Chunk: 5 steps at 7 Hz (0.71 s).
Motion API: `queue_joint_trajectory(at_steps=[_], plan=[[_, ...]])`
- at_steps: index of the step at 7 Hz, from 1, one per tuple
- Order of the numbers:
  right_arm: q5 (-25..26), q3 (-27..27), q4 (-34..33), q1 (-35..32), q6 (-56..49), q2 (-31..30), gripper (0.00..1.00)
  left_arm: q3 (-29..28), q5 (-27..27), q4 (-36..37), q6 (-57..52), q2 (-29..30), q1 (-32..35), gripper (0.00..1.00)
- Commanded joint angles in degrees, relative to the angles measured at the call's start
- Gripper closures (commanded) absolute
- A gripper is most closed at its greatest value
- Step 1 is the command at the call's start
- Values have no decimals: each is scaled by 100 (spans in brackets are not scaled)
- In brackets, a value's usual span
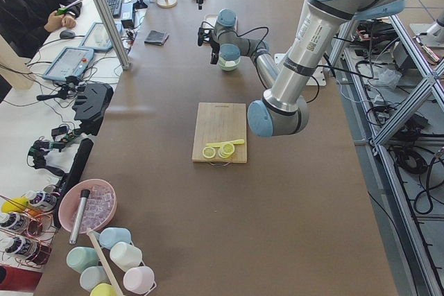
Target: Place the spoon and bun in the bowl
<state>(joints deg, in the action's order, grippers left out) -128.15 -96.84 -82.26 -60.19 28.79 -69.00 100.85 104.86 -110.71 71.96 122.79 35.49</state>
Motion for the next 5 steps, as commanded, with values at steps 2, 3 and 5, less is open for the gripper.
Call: queue_joint_trajectory(at_steps=[2,3,5], plan=[[-96,25,-54,-834,-752,-692,0,383,60,2007,-2820,-559,1543,2],[-262,34,-71,-1106,-752,-894,0,383,156,1983,-3236,-1076,2096,2],[-944,235,-19,-1834,-761,-1133,0,401,1353,1031,-4305,-2332,3658,2]])
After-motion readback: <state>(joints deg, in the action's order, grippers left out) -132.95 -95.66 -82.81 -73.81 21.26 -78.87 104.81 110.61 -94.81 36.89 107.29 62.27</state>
